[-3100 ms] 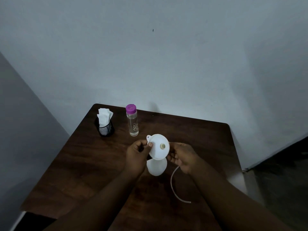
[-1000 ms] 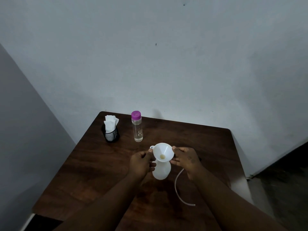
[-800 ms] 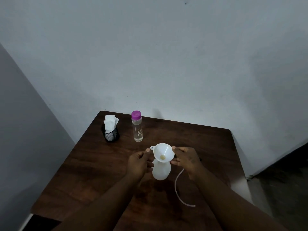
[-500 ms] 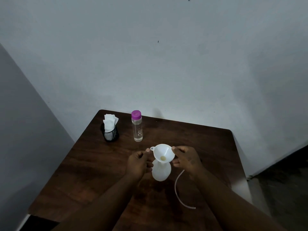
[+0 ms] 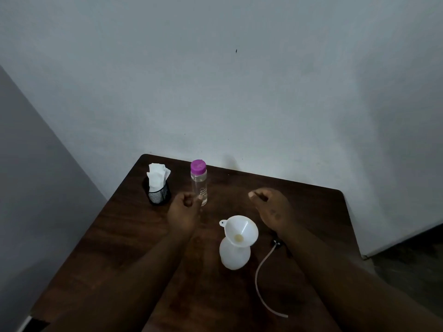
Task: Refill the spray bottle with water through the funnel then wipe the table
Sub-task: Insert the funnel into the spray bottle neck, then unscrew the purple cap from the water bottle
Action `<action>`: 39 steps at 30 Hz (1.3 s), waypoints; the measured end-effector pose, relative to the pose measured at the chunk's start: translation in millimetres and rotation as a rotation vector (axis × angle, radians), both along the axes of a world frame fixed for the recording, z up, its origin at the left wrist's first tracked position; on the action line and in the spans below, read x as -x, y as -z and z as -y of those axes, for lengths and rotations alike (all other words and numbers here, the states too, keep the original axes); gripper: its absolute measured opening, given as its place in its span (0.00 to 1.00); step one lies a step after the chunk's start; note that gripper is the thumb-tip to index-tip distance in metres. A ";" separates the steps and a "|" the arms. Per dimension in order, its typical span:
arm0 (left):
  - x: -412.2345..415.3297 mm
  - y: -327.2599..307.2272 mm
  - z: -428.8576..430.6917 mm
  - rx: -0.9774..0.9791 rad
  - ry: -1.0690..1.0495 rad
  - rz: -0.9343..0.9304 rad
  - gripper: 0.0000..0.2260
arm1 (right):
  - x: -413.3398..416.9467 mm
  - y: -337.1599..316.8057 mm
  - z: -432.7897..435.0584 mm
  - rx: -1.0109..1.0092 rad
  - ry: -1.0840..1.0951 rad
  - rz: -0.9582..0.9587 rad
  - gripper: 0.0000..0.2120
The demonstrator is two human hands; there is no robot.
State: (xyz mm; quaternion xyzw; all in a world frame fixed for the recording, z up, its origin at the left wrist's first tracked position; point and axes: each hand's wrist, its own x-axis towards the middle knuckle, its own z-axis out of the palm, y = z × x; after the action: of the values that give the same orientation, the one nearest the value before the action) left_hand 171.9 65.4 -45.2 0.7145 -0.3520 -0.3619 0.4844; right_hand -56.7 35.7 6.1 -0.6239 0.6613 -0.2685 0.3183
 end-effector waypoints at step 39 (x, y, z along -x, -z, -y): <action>94.0 -115.9 25.6 0.475 0.464 0.234 0.20 | 18.4 -43.5 0.1 0.289 -0.168 0.095 0.27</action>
State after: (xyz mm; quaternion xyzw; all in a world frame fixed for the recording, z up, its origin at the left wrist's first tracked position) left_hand 77.9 39.8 70.7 0.5192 -0.6326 -0.2862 0.4984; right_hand -75.1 35.7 49.6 -0.7029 0.5455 -0.3623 0.2777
